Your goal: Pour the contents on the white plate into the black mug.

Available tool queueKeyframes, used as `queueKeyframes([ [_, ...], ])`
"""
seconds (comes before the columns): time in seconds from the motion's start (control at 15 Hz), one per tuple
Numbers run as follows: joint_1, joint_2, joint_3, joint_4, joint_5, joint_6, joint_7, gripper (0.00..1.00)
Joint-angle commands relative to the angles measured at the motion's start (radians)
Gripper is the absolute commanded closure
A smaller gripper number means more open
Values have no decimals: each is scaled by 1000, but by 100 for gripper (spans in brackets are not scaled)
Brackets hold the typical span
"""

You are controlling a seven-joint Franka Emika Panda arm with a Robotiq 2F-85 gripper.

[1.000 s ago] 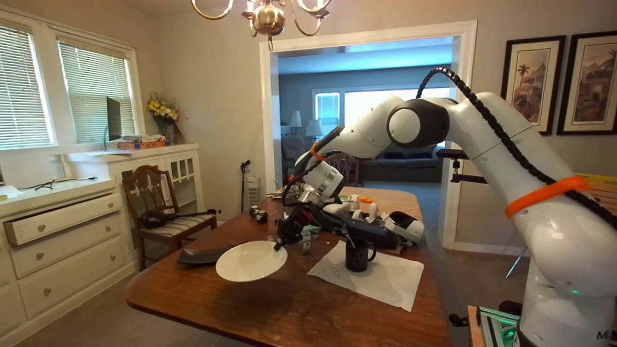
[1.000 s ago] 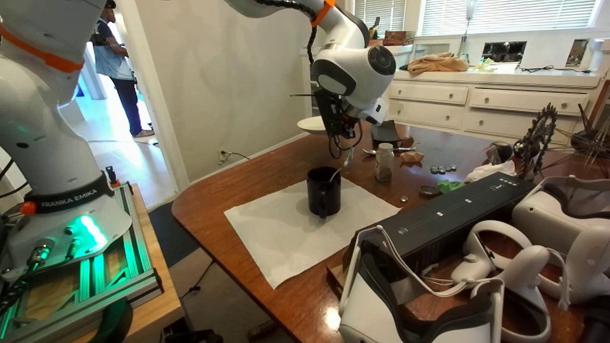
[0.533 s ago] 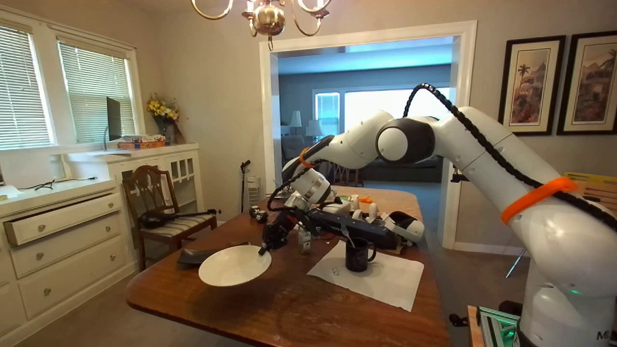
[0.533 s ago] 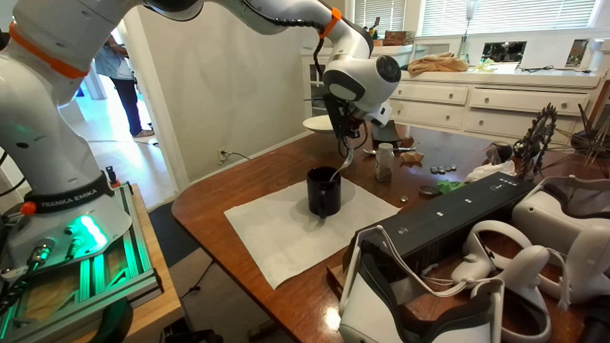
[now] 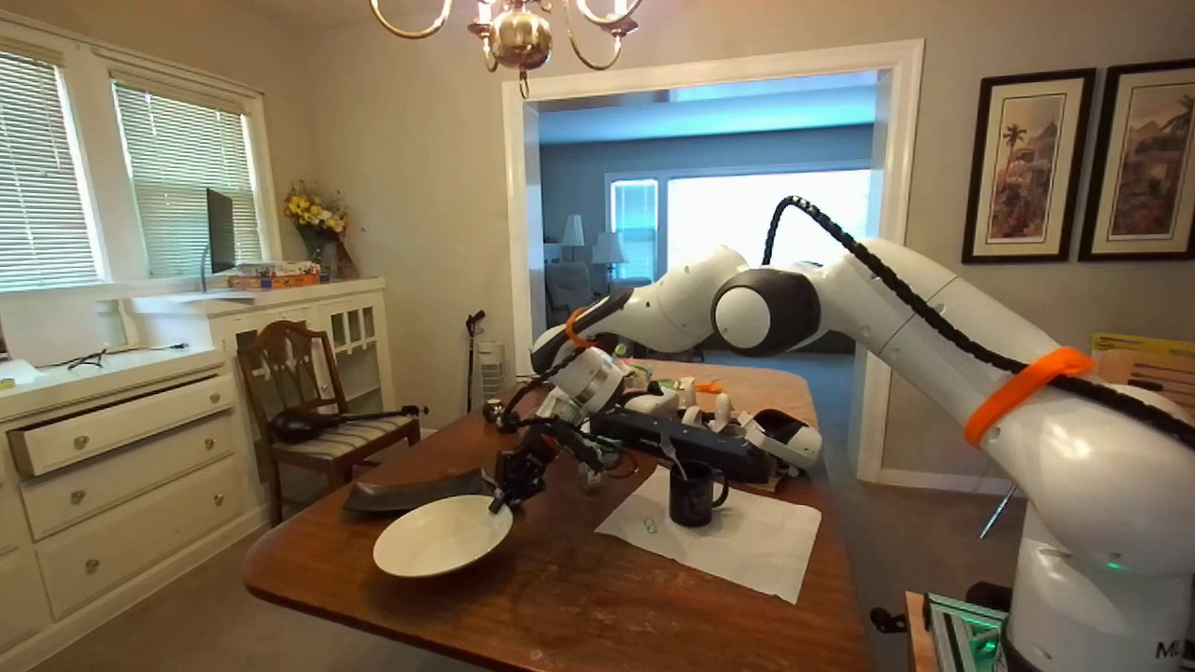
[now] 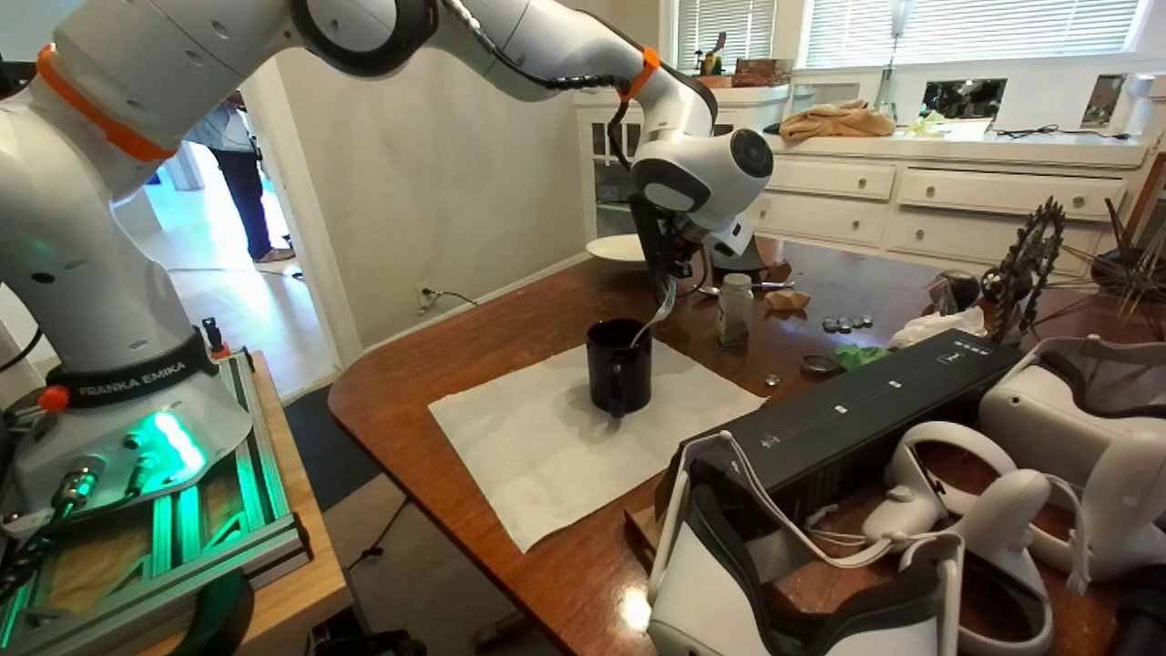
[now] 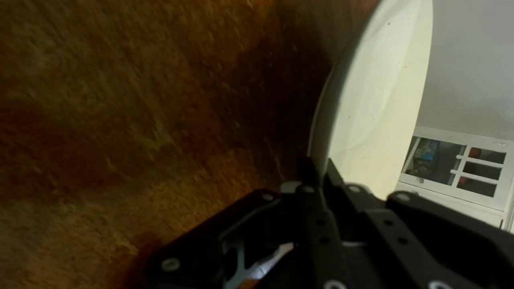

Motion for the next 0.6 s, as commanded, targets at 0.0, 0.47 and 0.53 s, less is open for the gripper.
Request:
queueKeyframes([
  [0.0,-26,64,39,114,-33,-43,49,98],
  [0.47,-30,83,79,156,-36,-17,12,98],
  [0.53,-30,89,82,166,-37,-14,7,98],
])
